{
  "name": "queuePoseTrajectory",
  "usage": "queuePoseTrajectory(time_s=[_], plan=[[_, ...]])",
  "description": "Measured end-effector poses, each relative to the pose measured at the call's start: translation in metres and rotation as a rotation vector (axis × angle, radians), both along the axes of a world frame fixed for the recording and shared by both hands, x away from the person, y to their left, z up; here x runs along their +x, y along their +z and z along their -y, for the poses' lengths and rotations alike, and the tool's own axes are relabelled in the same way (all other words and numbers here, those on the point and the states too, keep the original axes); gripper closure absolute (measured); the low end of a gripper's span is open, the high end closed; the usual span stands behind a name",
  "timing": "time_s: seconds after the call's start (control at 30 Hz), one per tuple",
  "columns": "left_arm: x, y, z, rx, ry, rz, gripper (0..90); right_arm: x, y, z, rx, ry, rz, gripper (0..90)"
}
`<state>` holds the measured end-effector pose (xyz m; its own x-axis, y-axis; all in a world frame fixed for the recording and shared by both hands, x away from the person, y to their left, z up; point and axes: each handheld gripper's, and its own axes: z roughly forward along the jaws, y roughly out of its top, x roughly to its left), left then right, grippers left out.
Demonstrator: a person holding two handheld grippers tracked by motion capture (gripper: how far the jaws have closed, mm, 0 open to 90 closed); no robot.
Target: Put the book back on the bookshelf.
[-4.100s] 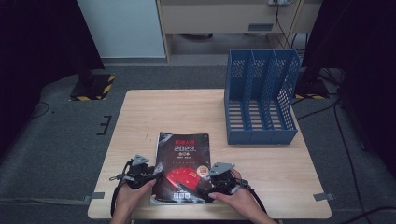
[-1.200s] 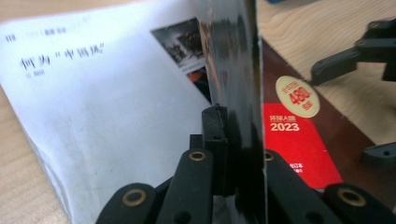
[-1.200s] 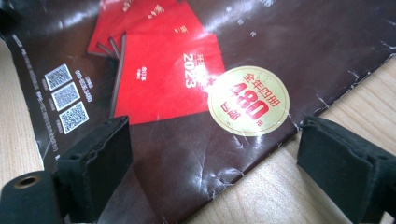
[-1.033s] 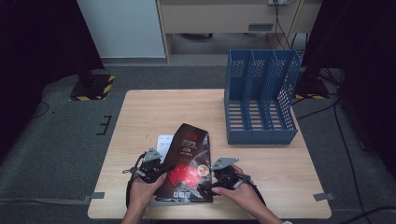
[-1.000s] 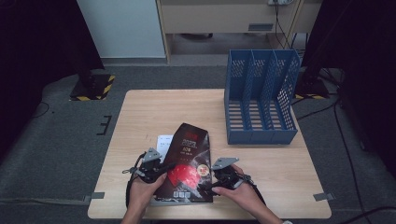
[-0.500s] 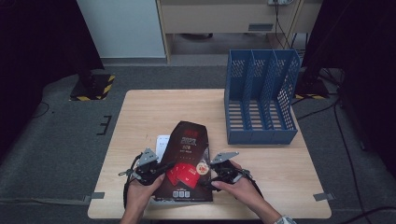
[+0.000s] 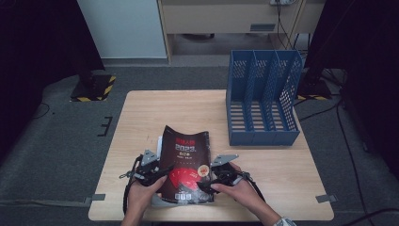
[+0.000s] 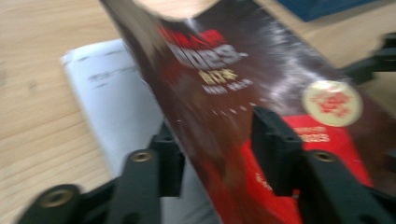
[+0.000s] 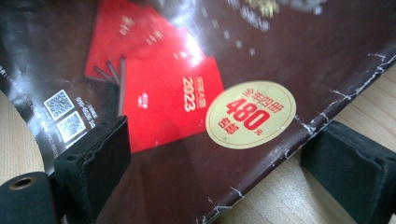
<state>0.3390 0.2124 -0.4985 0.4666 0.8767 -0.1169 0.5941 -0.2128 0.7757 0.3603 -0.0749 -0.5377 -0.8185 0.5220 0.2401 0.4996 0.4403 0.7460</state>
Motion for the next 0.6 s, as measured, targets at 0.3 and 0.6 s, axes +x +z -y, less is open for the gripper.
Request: queuePoseTrajectory(time_s=[0.3,0.6], plan=[[0.007,-0.008,-0.02,0.059,0.09,-0.02,36.3,-0.001,0.0,0.0,-0.008,0.008,0.017,8.9],[0.015,-0.023,-0.021,0.081,0.078,-0.101,33.1,-0.001,0.0,0.0,-0.013,0.006,0.02,9.0]])
